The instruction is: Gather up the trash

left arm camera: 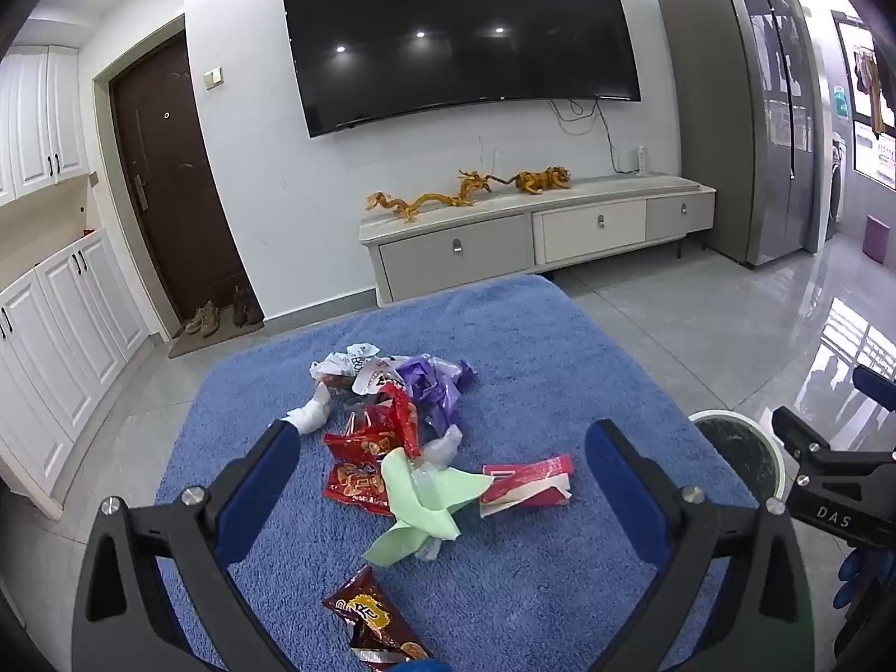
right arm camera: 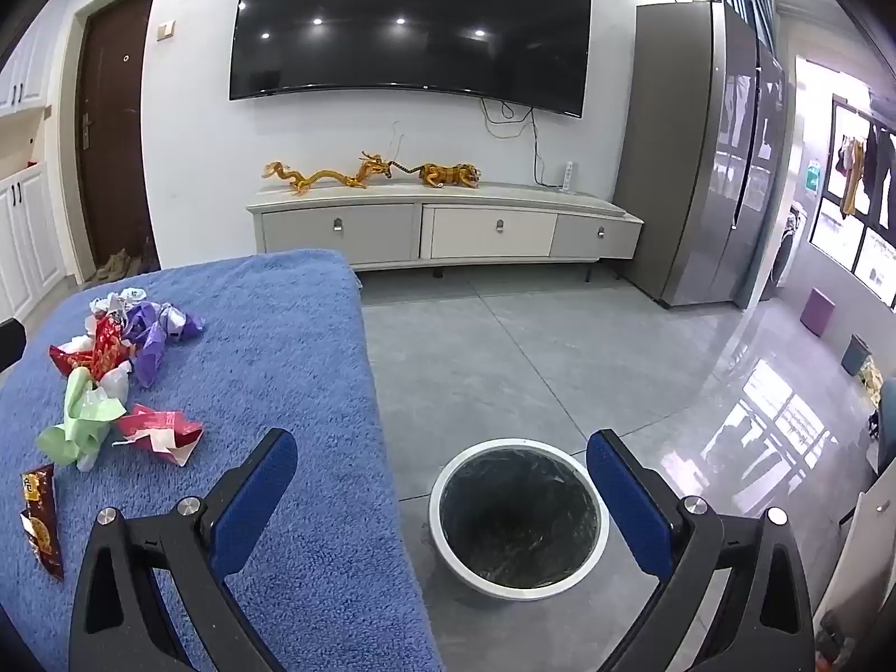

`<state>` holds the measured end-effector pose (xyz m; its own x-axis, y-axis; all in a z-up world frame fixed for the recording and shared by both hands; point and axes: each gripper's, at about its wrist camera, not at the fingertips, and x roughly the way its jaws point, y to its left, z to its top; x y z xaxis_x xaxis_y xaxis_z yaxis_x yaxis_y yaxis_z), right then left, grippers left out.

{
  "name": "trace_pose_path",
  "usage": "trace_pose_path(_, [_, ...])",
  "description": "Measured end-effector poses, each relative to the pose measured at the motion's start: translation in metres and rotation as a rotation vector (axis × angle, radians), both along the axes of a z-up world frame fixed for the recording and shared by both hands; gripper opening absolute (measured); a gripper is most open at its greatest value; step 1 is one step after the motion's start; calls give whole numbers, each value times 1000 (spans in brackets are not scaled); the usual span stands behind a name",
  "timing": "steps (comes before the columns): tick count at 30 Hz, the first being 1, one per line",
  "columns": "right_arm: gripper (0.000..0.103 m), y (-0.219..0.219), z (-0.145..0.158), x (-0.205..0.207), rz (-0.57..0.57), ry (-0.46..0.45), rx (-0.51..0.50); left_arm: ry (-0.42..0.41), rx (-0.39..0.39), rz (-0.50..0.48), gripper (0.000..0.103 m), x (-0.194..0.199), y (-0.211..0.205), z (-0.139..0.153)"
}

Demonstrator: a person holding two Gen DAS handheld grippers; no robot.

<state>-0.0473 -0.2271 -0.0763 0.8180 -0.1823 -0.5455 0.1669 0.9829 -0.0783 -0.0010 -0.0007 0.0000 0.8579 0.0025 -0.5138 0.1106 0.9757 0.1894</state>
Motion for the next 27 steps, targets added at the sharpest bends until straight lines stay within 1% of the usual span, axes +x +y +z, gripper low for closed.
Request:
trace_pose_path(3, [103,2,-1,1,6,-6,-7,-5,0,2,102,-2,-3,-1])
trace_pose_path(4, [103,3,-1,1,8,-9,-9,13,-16,0,102,1,1,0])
trace_pose_path(7, [103,8,-3,3,13,-21,-21,13,-19,5,102,0,1,1])
trace_pose_path(8, [103,0,3,0,-17,-41,-3,13,-19,6,102,0,1,1])
trace_pose_path(12, [103,-8,9,-2,-31,-54,-8,17,-24,11,102,2,8,0])
trace_pose_path(16, [103,-2,11,-6,-45,-74,-29,19,-29,17,102,0,9,-1])
trace_pose_path(21, [103,-7,17,-13,-64,-109,-22,19,-33,16,102,-2,9,0])
trace_pose_path(27, [103,-13,24,-20,-88,-136,-25,17,-57,14,102,-6,13,0])
